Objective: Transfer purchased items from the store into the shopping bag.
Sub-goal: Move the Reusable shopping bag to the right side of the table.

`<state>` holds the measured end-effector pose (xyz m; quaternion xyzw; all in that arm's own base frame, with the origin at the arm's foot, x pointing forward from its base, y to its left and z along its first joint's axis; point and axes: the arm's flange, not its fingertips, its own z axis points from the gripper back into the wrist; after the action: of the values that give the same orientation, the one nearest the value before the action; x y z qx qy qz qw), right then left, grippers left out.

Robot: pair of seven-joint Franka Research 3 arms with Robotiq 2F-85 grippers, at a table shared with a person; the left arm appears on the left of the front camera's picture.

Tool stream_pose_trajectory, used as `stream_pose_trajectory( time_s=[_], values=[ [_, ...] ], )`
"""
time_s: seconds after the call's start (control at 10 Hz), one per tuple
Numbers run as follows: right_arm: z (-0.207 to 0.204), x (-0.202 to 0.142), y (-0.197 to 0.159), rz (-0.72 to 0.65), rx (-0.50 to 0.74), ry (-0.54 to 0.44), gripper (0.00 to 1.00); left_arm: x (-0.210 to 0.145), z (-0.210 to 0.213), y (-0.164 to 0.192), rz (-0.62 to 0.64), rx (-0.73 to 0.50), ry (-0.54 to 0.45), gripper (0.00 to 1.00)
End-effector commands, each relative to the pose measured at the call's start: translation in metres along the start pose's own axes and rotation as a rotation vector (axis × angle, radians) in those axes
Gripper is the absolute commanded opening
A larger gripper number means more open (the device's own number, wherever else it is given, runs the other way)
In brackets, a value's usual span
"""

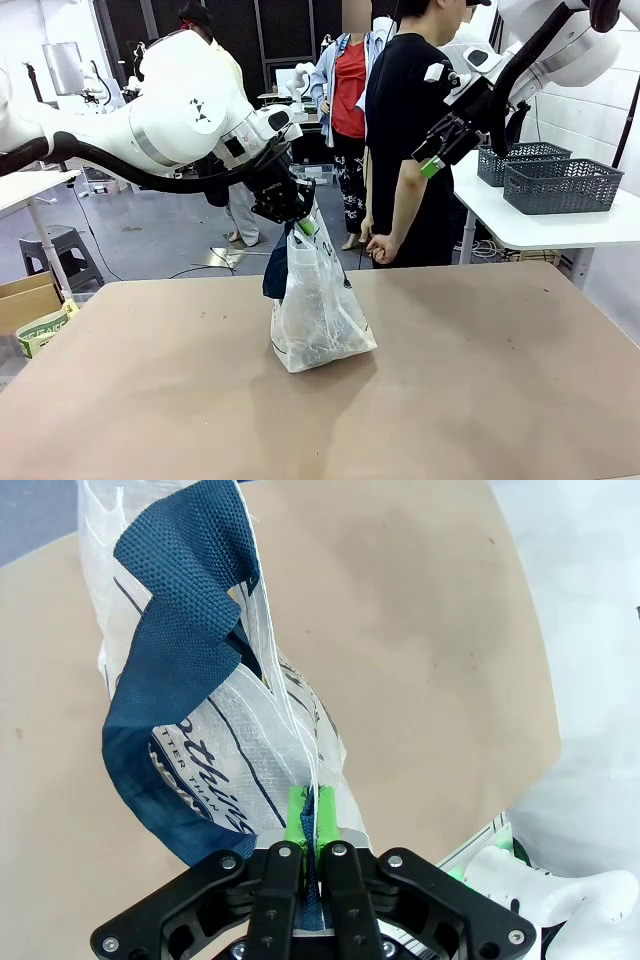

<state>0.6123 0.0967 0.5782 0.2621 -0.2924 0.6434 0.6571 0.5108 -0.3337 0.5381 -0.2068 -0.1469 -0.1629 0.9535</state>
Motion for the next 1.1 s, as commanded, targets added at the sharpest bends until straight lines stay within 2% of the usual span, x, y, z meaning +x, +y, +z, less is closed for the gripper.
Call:
stream_pose_trajectory(
  time_s=[0.0, 0.2, 0.4, 0.7, 1.0],
  values=[
    [0.001, 0.0, 0.001, 0.001, -0.004, 0.006, 1.0, 0.011, 0.005, -0.007, -0.019, 0.058, 0.043, 0.0],
    [0.001, 0.0, 0.001, 0.001, -0.004, 0.006, 1.0, 0.031, 0.018, -0.012, -0.074, 0.188, 0.153, 0.0],
    [0.001, 0.0, 0.001, 0.001, -0.004, 0.006, 1.0, 0.052, 0.041, -0.009, -0.121, 0.273, 0.186, 0.0],
    [0.001, 0.0, 0.001, 0.001, -0.004, 0.006, 1.0, 0.067, 0.107, 0.019, -0.199, 0.295, 0.148, 0.0],
    [0.001, 0.0, 0.001, 0.001, -0.004, 0.006, 1.0, 0.05, 0.166, 0.072, -0.169, 0.347, 0.074, 0.0]
  ],
)
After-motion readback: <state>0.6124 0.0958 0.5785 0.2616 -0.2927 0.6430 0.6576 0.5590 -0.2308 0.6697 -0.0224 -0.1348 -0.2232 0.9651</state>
